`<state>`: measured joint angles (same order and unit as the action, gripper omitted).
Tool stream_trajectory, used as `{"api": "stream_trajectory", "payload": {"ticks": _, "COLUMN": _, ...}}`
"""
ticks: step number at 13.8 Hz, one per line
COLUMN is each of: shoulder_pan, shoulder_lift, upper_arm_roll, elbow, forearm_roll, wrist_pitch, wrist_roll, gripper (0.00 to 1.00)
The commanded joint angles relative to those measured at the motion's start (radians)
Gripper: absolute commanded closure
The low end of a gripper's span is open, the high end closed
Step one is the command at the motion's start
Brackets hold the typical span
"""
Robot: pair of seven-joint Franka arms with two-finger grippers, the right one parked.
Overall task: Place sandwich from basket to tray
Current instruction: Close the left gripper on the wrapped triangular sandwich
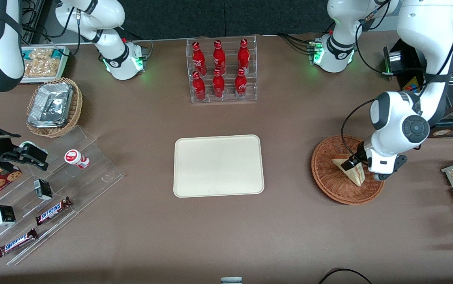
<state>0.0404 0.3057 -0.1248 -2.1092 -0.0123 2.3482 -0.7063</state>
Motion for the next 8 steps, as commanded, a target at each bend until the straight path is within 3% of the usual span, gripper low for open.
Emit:
{"api": "stream_trajectory", "payload": {"ticks": 1, "shoulder_pan": 0.001, "shoulder_lift": 0.050, "upper_arm_roll": -0.002, "elbow": -0.009, "forearm_roll": 0.006, "wrist_pitch": 0.086, "wrist_roll": -0.019, "gripper": 0.00}}
{"api": "stream_trajectory", "payload": {"ticks": 2, "shoulder_pan": 0.001, "shoulder_lift": 0.058, "upper_arm_roll": -0.001, "elbow": -0.011, "forearm_roll": 0.006, "wrist_pitch": 0.098, "wrist_roll": -0.019, "gripper": 0.01}}
{"api": "stream_trajectory", "payload": {"ticks": 3, "shoulder_pan": 0.001, "shoulder_lift": 0.059, "upper_arm_roll": -0.001, "elbow": -0.009, "forearm_roll": 0.006, "wrist_pitch": 0.099, "wrist_roll": -0.019, "gripper": 0.17}}
{"api": "stream_trajectory", "payload": {"ticks": 4, "shoulder_pan": 0.001, "shoulder_lift": 0.059, "upper_arm_roll": 0.010, "elbow": -0.011, "forearm_roll": 0.008, "wrist_pitch": 0.099, "wrist_roll": -0.019, "gripper": 0.55}}
{"api": "stream_trajectory", "payload": {"ticks": 5, "shoulder_pan": 0.001, "shoulder_lift": 0.061, "upper_arm_roll": 0.017, "elbow": -0.009, "forearm_roll": 0.008, "wrist_pitch": 0.099, "wrist_roll": -0.019, "gripper": 0.78}}
{"api": "stream_trajectory", "payload": {"ticks": 6, "shoulder_pan": 0.001, "shoulder_lift": 0.064, "upper_arm_roll": 0.017, "elbow": -0.009, "forearm_roll": 0.008, "wrist_pitch": 0.099, "wrist_roll": -0.019, "gripper": 0.93}}
{"api": "stream_trajectory", "payload": {"ticks": 7, "shoulder_pan": 0.001, "shoulder_lift": 0.067, "upper_arm_roll": 0.017, "elbow": -0.009, "forearm_roll": 0.008, "wrist_pitch": 0.099, "wrist_roll": -0.019, "gripper": 1.00}}
{"api": "stream_trajectory", "payload": {"ticks": 8, "shoulder_pan": 0.001, "shoulder_lift": 0.067, "upper_arm_roll": 0.019, "elbow": -0.009, "forearm_roll": 0.008, "wrist_pitch": 0.099, "wrist_roll": -0.016, "gripper": 1.00}}
